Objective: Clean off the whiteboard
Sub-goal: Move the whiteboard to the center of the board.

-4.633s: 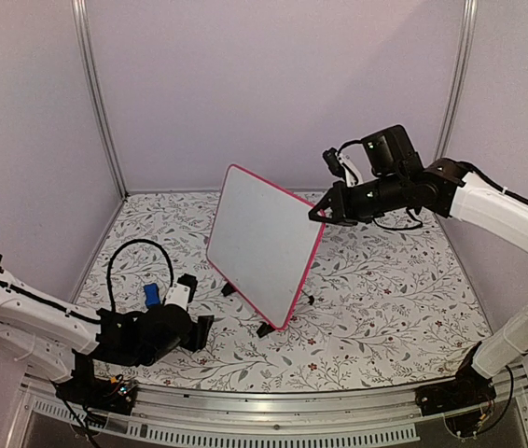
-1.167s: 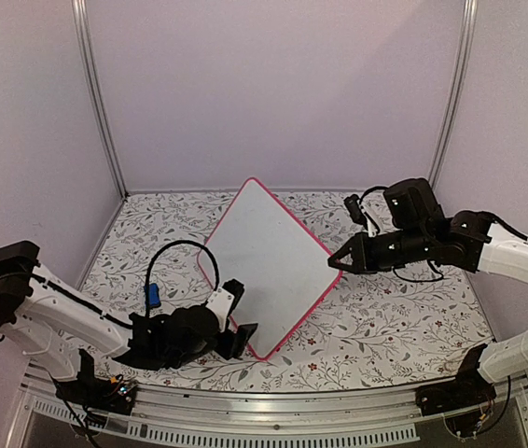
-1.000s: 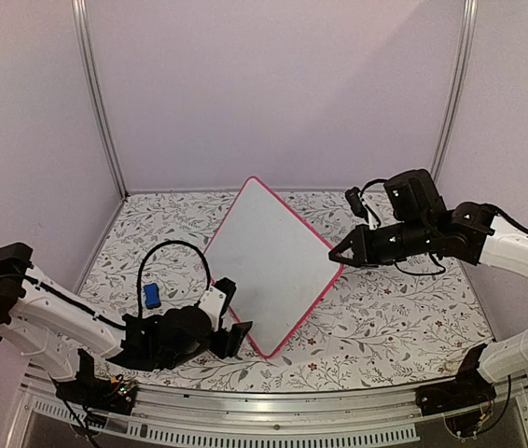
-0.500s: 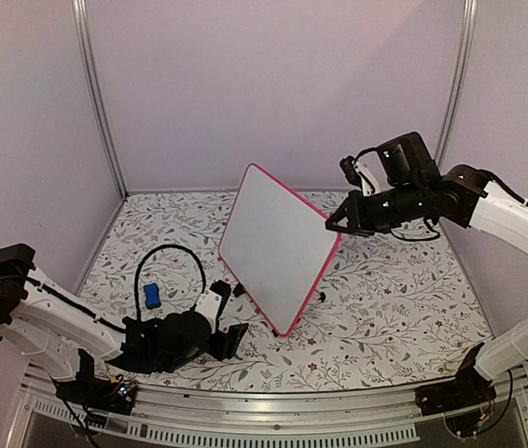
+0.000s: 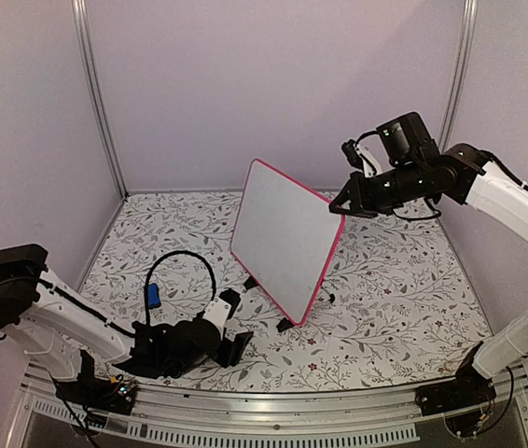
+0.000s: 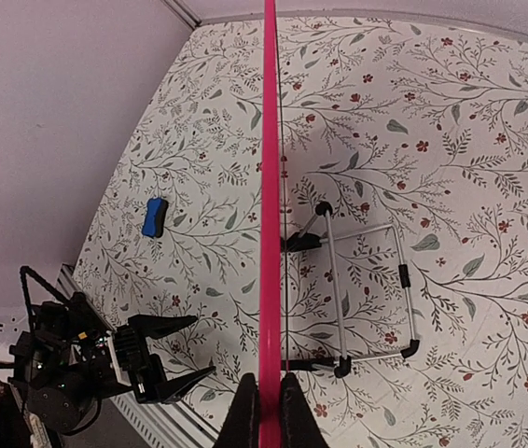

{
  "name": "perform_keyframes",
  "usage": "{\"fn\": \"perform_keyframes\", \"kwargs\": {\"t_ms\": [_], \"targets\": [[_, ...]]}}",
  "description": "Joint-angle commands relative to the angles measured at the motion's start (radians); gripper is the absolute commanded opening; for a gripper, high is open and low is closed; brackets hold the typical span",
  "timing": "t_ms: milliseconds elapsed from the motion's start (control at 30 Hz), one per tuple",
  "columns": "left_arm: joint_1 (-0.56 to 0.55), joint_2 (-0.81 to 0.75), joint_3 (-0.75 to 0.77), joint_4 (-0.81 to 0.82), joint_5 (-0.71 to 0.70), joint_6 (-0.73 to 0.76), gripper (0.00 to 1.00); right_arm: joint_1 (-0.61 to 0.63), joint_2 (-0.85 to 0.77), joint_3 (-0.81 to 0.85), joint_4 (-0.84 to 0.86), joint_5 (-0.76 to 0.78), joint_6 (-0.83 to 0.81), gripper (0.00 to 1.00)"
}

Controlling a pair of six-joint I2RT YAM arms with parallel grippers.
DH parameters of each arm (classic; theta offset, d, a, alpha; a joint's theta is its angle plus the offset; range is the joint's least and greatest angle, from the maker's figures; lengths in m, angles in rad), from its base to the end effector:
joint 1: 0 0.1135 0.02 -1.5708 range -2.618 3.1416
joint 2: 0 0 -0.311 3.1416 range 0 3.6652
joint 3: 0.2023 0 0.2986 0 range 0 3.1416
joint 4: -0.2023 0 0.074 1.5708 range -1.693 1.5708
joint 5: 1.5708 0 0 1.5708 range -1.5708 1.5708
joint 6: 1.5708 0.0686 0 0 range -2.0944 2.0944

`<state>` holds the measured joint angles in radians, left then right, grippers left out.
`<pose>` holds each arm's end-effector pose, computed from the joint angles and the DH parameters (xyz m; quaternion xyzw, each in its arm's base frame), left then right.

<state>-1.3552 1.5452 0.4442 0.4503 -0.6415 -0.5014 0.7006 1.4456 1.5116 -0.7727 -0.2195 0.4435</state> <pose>0.1044 -0.2848 0.1126 0.2247 0.8320 -0.1681 0.4786 0.2780 0.2540 0.4097 -0.1612 0.8893 0.3089 0.2961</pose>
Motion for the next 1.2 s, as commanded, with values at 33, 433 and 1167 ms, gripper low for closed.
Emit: {"fn": "perform_keyframes", "kwargs": {"t_ms": [33, 433, 1167], "targets": [[-0.016, 0.009, 0.020, -0.002, -0.016, 0.009, 0.71, -0.038, 0.002, 0.089, 0.071, -0.016, -0.050, 0.00], [-0.019, 0.038, 0.065, 0.023, -0.016, 0.117, 0.72, -0.055, -0.110, -0.177, 0.163, -0.032, -0.030, 0.00], [0.123, 0.271, 0.220, 0.170, 0.248, 0.370, 0.69, -0.055, -0.253, -0.328, 0.175, 0.003, -0.001, 0.00]]}}
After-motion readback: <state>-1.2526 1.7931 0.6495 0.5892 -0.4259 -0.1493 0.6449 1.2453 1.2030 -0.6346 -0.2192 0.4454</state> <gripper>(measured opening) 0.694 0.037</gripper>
